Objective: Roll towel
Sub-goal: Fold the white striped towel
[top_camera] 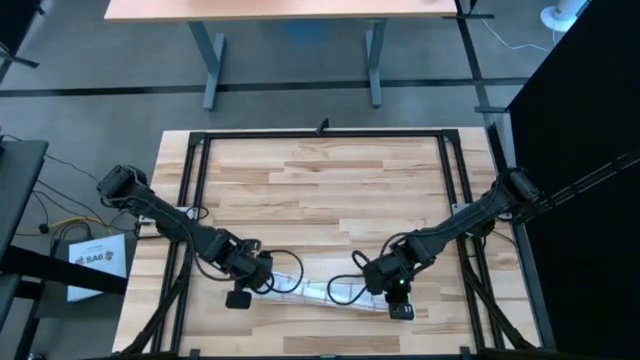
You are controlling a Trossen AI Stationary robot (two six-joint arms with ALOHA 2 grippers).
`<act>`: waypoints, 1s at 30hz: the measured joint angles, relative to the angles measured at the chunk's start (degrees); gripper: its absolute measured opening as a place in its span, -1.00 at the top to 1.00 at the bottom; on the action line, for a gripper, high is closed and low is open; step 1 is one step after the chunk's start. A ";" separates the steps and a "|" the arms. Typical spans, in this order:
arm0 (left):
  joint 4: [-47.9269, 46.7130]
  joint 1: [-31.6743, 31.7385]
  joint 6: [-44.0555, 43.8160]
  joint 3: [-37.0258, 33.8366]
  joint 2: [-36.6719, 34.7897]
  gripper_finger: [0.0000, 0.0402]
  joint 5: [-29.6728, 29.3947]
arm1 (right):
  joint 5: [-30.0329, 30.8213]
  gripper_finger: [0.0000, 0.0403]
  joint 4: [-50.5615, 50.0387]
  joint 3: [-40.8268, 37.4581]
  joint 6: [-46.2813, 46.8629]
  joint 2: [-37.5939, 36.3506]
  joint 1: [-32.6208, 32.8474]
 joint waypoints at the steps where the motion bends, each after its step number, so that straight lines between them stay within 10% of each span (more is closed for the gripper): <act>1: 0.26 0.62 1.19 -0.04 0.00 1.00 -0.17 | -0.71 1.00 1.75 -1.56 0.38 -0.77 -0.46; 16: 2.80 8.06 8.31 -2.05 0.31 0.99 -6.06 | -6.41 0.99 12.03 -17.87 -2.01 -7.61 -10.25; 30: -3.79 13.84 8.77 0.27 -1.59 0.60 -8.00 | -1.86 0.49 2.06 -18.15 -3.62 -12.95 -14.43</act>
